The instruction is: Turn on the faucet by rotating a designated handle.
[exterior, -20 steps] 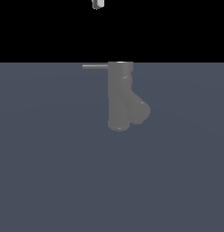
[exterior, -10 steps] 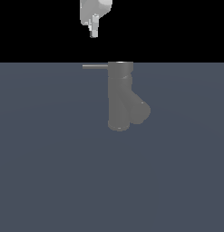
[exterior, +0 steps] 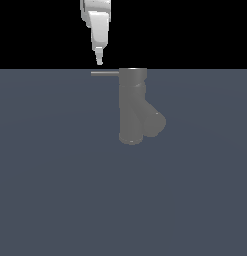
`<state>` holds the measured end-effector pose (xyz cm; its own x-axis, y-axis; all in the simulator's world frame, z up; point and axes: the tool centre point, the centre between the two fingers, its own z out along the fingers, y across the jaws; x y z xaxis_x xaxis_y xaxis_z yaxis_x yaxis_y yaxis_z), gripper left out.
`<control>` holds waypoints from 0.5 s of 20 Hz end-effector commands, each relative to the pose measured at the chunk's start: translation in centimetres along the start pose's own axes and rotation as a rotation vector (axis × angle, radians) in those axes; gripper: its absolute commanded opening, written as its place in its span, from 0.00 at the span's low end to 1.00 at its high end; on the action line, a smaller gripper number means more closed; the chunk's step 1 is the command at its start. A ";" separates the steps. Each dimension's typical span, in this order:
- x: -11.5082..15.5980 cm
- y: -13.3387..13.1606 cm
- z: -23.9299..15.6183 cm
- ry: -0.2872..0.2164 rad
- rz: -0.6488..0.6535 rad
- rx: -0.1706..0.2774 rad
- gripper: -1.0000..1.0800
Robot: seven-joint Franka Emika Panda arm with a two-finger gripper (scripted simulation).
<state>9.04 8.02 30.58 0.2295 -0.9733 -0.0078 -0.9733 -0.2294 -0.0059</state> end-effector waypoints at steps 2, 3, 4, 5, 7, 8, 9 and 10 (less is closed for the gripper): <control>-0.3 -1.0 1.6 0.004 0.050 -0.002 0.00; -0.4 -1.3 2.0 0.005 0.061 -0.003 0.00; -0.5 -1.5 2.3 0.005 0.070 -0.003 0.00; -0.5 -1.6 2.6 0.006 0.079 -0.004 0.00; -0.6 -1.9 3.1 0.007 0.092 -0.005 0.00; -0.7 -2.0 3.3 0.008 0.097 -0.005 0.00; -0.7 -2.1 3.4 0.008 0.101 -0.005 0.00; -0.7 -2.1 3.5 0.008 0.104 -0.005 0.00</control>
<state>10.80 9.19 27.28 0.1348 -0.9909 -0.0009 -0.9909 -0.1348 0.0006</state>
